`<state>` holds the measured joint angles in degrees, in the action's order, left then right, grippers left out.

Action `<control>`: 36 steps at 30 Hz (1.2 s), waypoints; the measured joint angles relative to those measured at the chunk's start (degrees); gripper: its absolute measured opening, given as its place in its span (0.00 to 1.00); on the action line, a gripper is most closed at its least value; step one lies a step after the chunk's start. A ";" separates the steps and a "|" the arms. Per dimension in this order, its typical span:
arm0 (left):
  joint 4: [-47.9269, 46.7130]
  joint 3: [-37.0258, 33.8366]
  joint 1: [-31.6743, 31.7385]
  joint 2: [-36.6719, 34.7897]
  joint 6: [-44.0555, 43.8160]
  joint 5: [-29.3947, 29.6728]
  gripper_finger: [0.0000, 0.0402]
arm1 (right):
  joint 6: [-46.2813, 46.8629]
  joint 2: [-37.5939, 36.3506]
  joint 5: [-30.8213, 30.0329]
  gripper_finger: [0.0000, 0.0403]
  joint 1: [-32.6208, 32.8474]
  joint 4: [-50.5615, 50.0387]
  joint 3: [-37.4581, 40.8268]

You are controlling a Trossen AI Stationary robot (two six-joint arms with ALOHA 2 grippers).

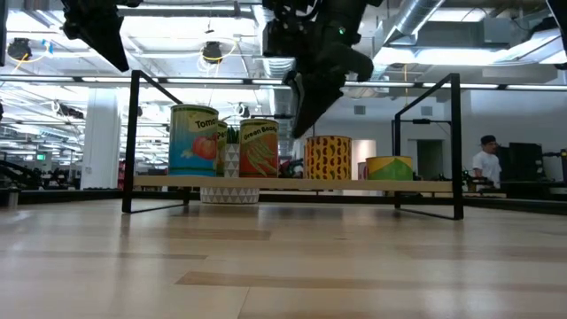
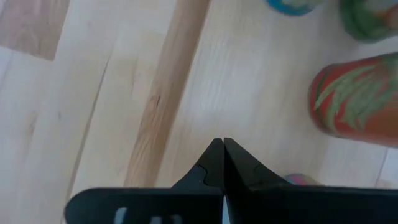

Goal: Pick and place cans onto a shelf
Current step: Return to home position

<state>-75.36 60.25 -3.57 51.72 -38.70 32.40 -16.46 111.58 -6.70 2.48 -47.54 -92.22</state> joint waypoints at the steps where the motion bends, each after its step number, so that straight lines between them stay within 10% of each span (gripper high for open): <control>1: -0.01 0.00 0.00 0.00 0.03 0.00 0.00 | -0.13 -0.06 -0.17 0.04 0.00 -0.28 -0.67; 11: 0.31 0.02 0.02 0.00 0.98 -2.18 0.00 | 1.31 -0.37 -4.63 0.05 -0.44 -15.54 -21.05; 20: -0.67 0.02 0.00 0.00 5.40 -16.17 0.00 | 14.52 -0.43 -6.54 0.08 -0.54 -40.32 -39.65; 36: 2.66 0.07 0.02 -5.51 0.60 -14.74 0.00 | 22.62 -14.90 -9.12 0.08 0.50 -42.32 -37.90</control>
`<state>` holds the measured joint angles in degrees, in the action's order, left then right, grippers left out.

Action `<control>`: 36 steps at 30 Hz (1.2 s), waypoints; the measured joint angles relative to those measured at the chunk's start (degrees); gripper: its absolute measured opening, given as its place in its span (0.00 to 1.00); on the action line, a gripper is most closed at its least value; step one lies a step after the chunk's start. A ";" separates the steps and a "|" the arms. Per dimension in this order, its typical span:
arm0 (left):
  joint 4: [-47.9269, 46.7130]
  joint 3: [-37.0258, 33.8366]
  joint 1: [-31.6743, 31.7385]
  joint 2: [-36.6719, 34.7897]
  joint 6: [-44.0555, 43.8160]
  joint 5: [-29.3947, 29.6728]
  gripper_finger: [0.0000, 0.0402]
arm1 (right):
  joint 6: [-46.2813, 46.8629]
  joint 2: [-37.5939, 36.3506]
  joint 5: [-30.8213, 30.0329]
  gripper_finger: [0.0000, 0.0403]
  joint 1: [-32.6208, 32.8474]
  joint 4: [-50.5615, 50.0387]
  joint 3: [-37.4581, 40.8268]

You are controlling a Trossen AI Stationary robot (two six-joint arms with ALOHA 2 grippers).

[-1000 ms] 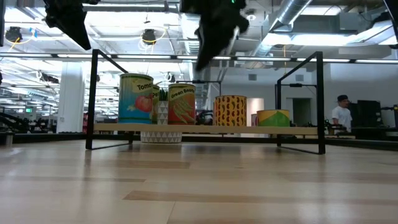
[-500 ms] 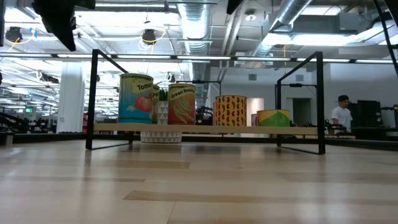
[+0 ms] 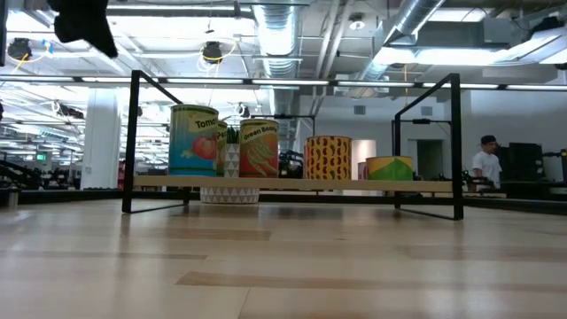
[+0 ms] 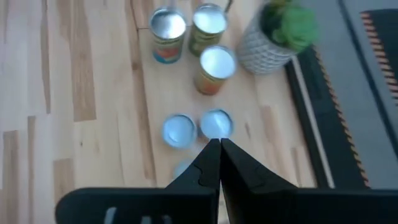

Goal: Pick and place cans onto a shelf
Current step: Return to home position

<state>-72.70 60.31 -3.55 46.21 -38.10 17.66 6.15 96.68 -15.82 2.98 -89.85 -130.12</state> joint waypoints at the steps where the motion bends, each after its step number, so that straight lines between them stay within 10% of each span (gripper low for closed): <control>1: 0.69 0.00 0.00 -1.05 0.45 0.64 0.00 | 0.05 -1.85 -0.91 0.08 0.06 0.02 1.65; 7: 6.47 -0.77 0.00 -8.70 4.66 4.78 0.00 | 4.95 -15.93 -6.05 0.08 1.40 5.94 20.16; 20: 27.48 -16.86 0.00 -26.04 13.48 6.57 0.00 | 5.37 -54.75 1.56 0.08 4.95 60.47 75.28; 30: 40.85 -37.39 0.00 -45.56 11.20 5.19 0.00 | 2.62 -61.62 4.43 0.08 4.91 80.71 91.13; 36: 46.59 -42.39 -0.02 -44.64 14.65 6.42 0.00 | 1.13 -61.35 5.31 0.08 4.30 86.16 97.38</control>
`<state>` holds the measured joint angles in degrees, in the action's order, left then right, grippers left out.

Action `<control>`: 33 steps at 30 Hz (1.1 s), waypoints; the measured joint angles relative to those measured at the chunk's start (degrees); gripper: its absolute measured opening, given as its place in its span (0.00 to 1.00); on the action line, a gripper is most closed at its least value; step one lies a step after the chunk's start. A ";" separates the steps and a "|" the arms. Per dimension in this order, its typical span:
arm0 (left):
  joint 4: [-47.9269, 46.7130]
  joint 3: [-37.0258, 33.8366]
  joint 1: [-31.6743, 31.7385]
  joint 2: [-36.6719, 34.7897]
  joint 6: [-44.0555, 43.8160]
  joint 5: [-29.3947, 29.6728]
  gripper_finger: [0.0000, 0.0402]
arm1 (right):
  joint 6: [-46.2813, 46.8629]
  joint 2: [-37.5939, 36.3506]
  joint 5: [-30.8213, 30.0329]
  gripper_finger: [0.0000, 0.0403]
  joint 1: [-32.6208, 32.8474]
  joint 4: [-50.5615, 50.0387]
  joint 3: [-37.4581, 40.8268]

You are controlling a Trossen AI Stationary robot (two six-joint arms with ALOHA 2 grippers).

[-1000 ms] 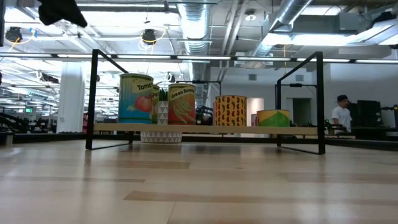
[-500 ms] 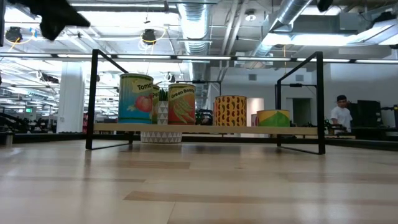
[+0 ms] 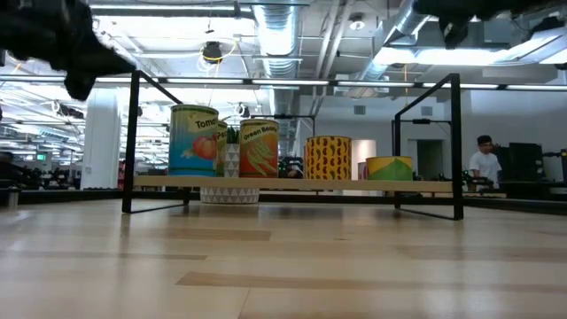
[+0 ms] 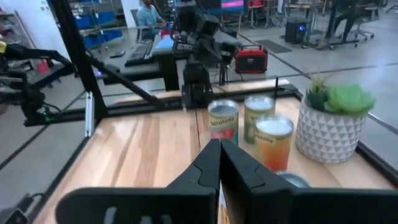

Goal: Pick and place cans onto a shelf
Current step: Return to home position

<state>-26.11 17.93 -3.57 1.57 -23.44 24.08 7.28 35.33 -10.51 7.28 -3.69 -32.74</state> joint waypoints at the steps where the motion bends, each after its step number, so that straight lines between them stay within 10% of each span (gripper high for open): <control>1: 0.37 -1.19 0.00 -0.19 0.71 0.25 0.00 | 0.14 -0.22 0.05 0.08 -0.40 1.22 1.51; 33: 18.97 -13.93 0.00 -1.34 3.93 -1.05 0.00 | 8.91 -7.69 0.13 0.08 -11.96 33.52 31.16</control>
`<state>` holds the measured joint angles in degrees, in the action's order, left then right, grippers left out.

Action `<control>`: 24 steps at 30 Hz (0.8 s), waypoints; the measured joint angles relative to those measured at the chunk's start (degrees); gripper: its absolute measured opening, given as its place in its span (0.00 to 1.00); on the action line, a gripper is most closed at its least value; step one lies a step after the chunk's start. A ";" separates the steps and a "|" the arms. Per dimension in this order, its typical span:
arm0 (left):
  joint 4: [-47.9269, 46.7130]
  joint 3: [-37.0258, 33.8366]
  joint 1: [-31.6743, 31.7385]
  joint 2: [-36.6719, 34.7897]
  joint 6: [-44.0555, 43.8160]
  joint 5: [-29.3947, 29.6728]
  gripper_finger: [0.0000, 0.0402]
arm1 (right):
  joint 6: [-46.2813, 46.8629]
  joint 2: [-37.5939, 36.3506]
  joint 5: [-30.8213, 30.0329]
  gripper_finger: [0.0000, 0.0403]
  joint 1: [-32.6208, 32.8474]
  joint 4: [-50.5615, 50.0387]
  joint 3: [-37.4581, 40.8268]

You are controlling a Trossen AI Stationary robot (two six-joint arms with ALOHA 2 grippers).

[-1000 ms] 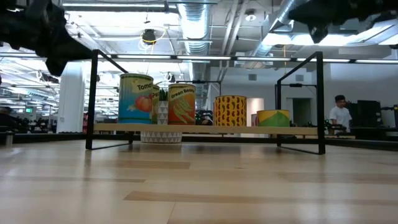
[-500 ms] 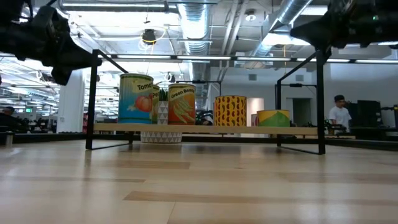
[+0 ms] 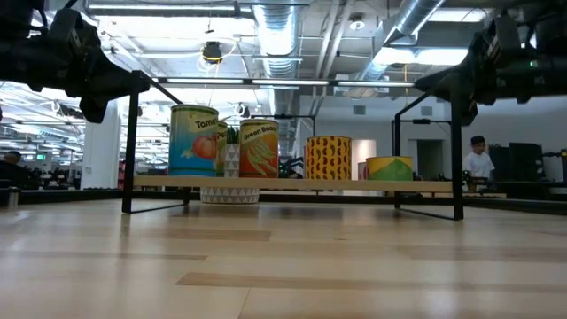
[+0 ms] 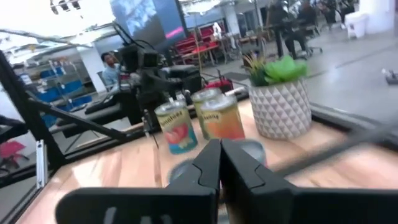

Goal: Pick and place cans onto a shelf
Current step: Return to home position

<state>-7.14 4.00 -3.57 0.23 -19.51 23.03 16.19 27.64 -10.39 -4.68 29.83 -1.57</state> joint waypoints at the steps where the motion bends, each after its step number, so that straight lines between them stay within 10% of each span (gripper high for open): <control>1: 0.47 -0.12 0.00 0.00 0.27 -0.02 0.00 | 1.07 -0.03 0.00 0.08 -0.43 0.76 0.98; 24: 0.70 -0.27 0.00 0.02 15.78 -2.82 0.00 | -2.32 -0.01 -0.25 0.08 -3.22 -2.45 1.17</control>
<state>-6.44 3.73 -3.57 0.25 -3.73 20.21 13.87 27.64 -10.63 -7.90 27.38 -0.40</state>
